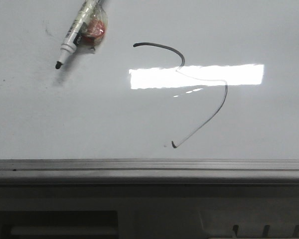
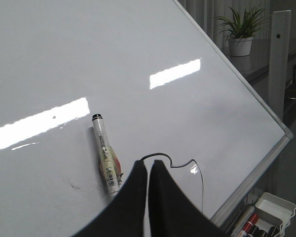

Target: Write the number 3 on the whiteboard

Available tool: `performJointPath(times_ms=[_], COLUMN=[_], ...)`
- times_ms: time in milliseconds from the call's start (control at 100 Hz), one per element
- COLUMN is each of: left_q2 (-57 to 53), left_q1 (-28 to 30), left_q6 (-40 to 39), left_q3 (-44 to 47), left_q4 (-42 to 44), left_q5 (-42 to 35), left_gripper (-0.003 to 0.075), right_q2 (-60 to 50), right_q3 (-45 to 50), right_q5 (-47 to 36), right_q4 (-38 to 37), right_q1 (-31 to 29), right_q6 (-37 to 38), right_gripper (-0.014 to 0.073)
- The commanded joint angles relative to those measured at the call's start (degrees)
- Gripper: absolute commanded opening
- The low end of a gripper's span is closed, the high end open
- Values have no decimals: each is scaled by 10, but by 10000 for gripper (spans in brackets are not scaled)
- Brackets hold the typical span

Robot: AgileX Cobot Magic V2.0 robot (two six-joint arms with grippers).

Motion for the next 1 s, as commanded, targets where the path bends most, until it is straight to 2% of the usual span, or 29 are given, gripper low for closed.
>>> performJointPath(times_ms=[0,590,670,720,840,910,990], left_q2=[5,3,0,-6,-26,-41,-62], left_q1=[1,1,11,28,102,151,201], left_q6=[-3,-3,-9,-43,-233,-314,-360], left_q3=[-13,2,13,27,105,158,207], left_q4=[-13,-13,28,74,240,322,348], left_q5=[-34,-38,-62,-83,-188,-222,-222], left_gripper=[-21,-21,-21,-21,-21,-21,-21], right_q2=[6,6,6,6,6,6,6], right_q3=[-12,-12,-12,-12,-12,-12,-12], right_q5=[-43,-43,-42,-42,-42,-42,-42], right_q4=[-16,-16,-16,-16,-16,-16,-16], right_q1=[-5,-5,-5,-5,-5,-5,-5], right_q6=[0,0,0,0,0,0,0], right_gripper=[-42,-42,-42,-42,-42,-42,-42])
